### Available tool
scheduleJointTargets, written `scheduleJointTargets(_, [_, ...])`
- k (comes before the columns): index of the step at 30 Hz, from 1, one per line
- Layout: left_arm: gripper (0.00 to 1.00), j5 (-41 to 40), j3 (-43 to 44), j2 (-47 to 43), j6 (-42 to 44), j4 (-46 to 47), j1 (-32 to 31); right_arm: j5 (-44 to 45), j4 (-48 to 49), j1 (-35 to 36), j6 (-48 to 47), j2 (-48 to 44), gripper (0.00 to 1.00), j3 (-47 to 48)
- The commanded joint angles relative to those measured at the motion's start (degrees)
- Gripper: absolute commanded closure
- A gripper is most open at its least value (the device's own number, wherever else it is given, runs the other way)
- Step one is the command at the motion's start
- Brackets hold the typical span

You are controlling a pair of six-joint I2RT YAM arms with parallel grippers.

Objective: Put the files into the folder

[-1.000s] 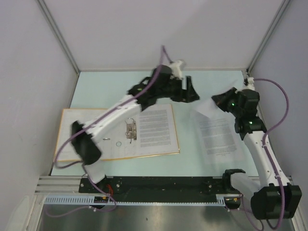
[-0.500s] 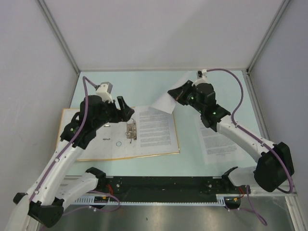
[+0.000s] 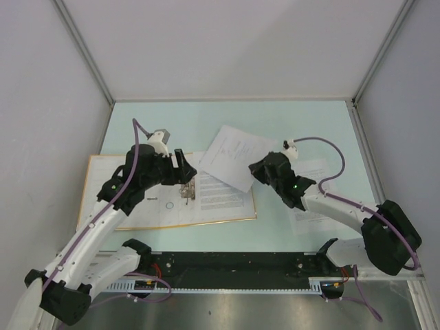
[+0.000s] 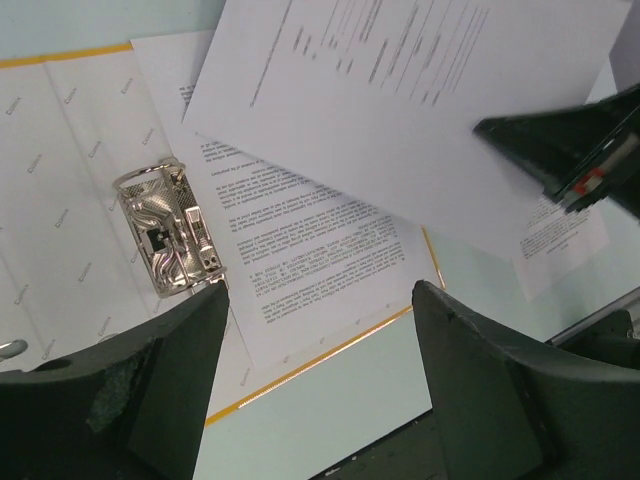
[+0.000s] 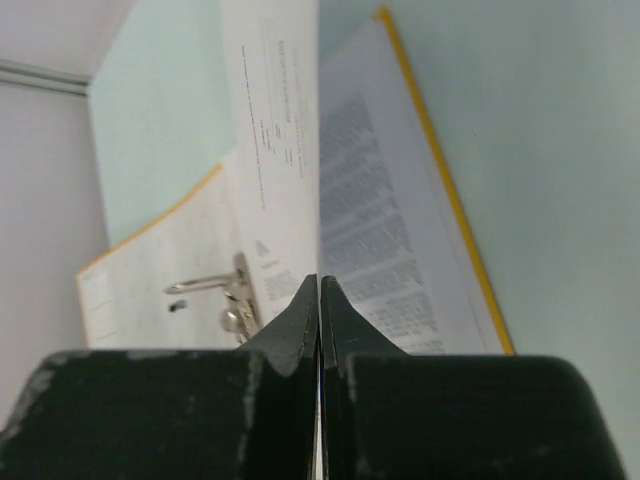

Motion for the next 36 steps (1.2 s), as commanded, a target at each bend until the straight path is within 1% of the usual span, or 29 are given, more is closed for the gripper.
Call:
scheduleJointTargets(1, [0.21, 1.2, -1.1, 0.8, -1.5, 3.7, 0.4, 14.0, -0.5, 6.4, 13.5, 1.0, 1.00, -2.8])
scheduleJointTargets(3, [0.21, -1.2, -1.2, 1.6, -1.8, 2.7, 0.4, 18.3, -4.0, 9.9, 17.6, 2.1, 1.00, -3.2])
scheduleJointTargets(4, [0.21, -1.9, -0.9, 2.7, -1.9, 2.1, 0.4, 19.6, -5.5, 11.1, 22.3, 3.1, 1.00, -3.2])
scheduleJointTargets(5, [0.21, -2.6, -0.6, 3.3, -1.8, 1.5, 0.4, 20.9, -7.5, 12.5, 24.6, 3.7, 1.00, -3.3])
scheduleJointTargets(6, [0.21, -4.2, -0.1, 3.6, -1.8, 0.4, 0.4, 23.8, -7.9, 15.4, 26.1, 4.3, 1.00, -3.2])
scheduleJointTargets(7, [0.21, -4.8, 0.0, 4.1, -1.7, 0.1, 0.4, 25.3, -8.5, 16.6, 30.2, 5.4, 1.00, -3.3])
scheduleJointTargets(10, [0.21, -5.6, 0.0, 4.0, -1.7, 0.3, 0.5, 29.7, -10.3, 20.3, 35.5, 7.7, 1.00, -3.3])
scheduleJointTargets(12, [0.21, -5.6, 0.0, 3.9, -1.9, 0.8, 0.4, 30.1, -8.1, 21.3, 36.7, 9.0, 1.00, -3.2])
scheduleJointTargets(13, [0.21, -5.6, 0.1, 4.1, -2.0, 0.9, 0.5, 29.9, -7.2, 21.6, 36.9, 9.5, 0.97, -3.1])
scheduleJointTargets(14, [0.21, -5.6, 0.2, 4.3, -2.0, 1.0, 0.5, 29.0, -6.5, 22.0, 37.5, 10.1, 0.92, -3.1])
scheduleJointTargets(15, [0.21, -5.6, 0.5, 4.6, -2.0, 1.0, 0.6, 28.5, -6.5, 22.6, 37.2, 10.0, 0.85, -3.1])
scheduleJointTargets(16, [0.21, -5.6, 0.7, 5.0, -2.0, 1.0, 0.5, 27.8, -7.1, 23.8, 36.9, 9.6, 0.64, -3.2])
scheduleJointTargets(17, [0.20, -5.5, 1.1, 5.9, -1.8, 0.6, 0.6, 25.6, -8.5, 24.6, 35.8, 8.1, 0.51, -3.2])
scheduleJointTargets(18, [0.21, -5.4, 1.8, 6.6, -1.6, 0.3, 0.6, 23.9, -8.8, 25.4, 30.7, 7.3, 0.42, -3.1])
scheduleJointTargets(19, [0.21, -5.6, 2.0, 7.1, -1.4, 0.3, 0.6, 21.9, -8.8, 27.4, 26.5, 6.3, 0.29, -3.2])
scheduleJointTargets(20, [0.20, -5.7, 2.2, 7.3, -1.1, 0.4, 0.7, 19.3, -8.6, 29.0, 22.2, 5.5, 0.25, -3.1])
scheduleJointTargets(21, [0.20, -5.8, 2.2, 7.9, -1.0, 1.0, 0.7, 18.3, -8.6, 30.7, 13.3, 4.4, 0.21, -3.2])
scheduleJointTargets(22, [0.20, -5.8, 2.2, 8.2, -0.8, 1.4, 0.8, 16.4, -8.3, 32.1, 8.6, 4.3, 0.14, -3.1])
scheduleJointTargets(23, [0.20, -5.7, 2.3, 8.7, -0.6, 1.9, 0.9, 9.3, -7.4, 32.8, 2.9, 4.4, 0.14, -3.2])
scheduleJointTargets(24, [0.20, -5.6, 2.7, 9.5, -0.4, 2.0, 1.0, 6.1, -7.9, 32.9, -4.3, 4.7, 0.10, -3.3])
scheduleJointTargets(25, [0.20, -5.2, 3.1, 10.1, -0.1, 2.2, 1.1, 3.1, -8.9, 33.2, -9.0, 5.2, 0.06, -3.3])
scheduleJointTargets(26, [0.20, -4.9, 3.8, 10.7, 0.1, 2.4, 1.1, -4.6, -9.9, 33.2, -12.9, 5.9, 0.06, -3.3])
scheduleJointTargets(28, [0.20, -4.2, 4.5, 12.2, 0.8, 2.4, 1.2, -5.5, -12.8, 35.2, -19.6, 4.1, 0.05, -3.7])
scheduleJointTargets(29, [0.21, -3.5, 5.0, 12.8, 1.1, 2.0, 1.2, -10.7, -11.8, 36.6, -21.9, 3.3, 0.02, -5.2])
scheduleJointTargets(30, [0.21, -3.0, 5.8, 13.1, 1.2, 1.9, 1.1, -13.7, -11.7, 36.6, -24.1, 2.8, 0.00, -5.2])
scheduleJointTargets(33, [0.23, 1.1, 6.1, 14.4, 1.4, 3.3, 1.2, -13.8, -14.4, 37.1, -27.8, -1.9, 0.00, -5.7])
scheduleJointTargets(34, [0.26, 2.6, 5.9, 15.2, 1.0, 4.7, 0.9, -13.0, -16.2, 36.2, -28.0, -5.6, 0.00, -6.0])
scheduleJointTargets(35, [0.27, 5.1, 5.3, 15.6, 0.6, 5.5, 0.7, -13.8, -16.5, 34.6, -28.6, -7.8, 0.00, -6.5])
scheduleJointTargets(36, [0.27, 5.3, 5.0, 16.0, 0.4, 6.3, 0.1, -15.4, -16.6, 29.1, -28.9, -9.5, 0.01, -6.5])
